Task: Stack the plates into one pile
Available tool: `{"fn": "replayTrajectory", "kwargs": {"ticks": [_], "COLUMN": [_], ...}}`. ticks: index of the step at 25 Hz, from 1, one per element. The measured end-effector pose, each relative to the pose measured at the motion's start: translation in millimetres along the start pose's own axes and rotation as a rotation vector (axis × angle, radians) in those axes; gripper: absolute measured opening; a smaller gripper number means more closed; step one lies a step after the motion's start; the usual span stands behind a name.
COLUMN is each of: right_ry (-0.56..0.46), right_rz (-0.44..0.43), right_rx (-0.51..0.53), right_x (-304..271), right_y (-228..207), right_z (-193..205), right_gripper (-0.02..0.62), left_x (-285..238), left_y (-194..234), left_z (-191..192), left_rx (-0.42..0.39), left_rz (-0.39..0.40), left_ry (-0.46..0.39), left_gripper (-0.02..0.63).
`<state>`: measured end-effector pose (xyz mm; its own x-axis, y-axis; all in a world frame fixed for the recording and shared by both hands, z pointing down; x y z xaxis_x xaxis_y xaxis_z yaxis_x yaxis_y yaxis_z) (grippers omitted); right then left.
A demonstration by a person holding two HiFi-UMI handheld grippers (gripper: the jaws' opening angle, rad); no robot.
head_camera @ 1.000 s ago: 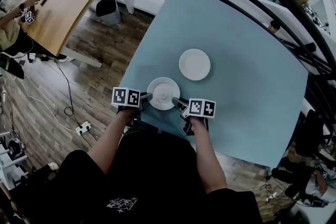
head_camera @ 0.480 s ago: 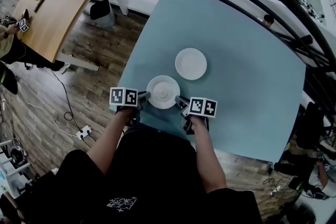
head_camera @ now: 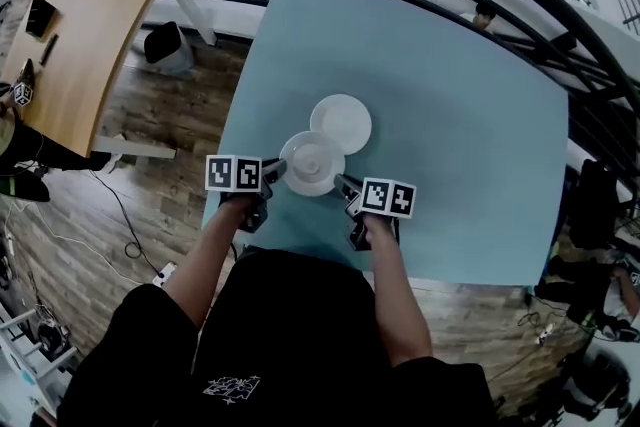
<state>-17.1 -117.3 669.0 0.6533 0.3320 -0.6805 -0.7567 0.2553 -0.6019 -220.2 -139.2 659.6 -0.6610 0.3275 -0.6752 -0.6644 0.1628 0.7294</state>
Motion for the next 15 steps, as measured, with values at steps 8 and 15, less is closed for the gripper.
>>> {"fn": "replayTrajectory", "kwargs": {"ticks": [8,15], "right_ry": [-0.063,-0.099], "right_rz": [0.066,0.106], "right_rx": [-0.047,-0.075], "right_x": [13.2,19.0], "right_y": [-28.2,-46.6], "right_z": [-24.5,-44.1], "right_gripper": [0.044,0.044], "left_x": [-36.6,-62.9], "left_y": [-35.3,-55.2], "left_z": [-33.9,-57.8], "left_rx": [-0.088,-0.134], "left_rz": [0.022,0.033], "left_ry": [0.050,0.084], "left_gripper": [0.041,0.041]}}
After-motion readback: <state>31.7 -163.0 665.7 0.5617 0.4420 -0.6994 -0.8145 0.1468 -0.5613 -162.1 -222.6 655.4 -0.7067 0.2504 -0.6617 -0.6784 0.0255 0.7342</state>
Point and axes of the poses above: the fingertips, and each gripper's own axes: x backward along the fingers, y to its left, z out of its underside, the point moved 5 cm from there along x, backward along the fingers, and after that the axes turned 15 degrees about x, right-handed, at the moved point
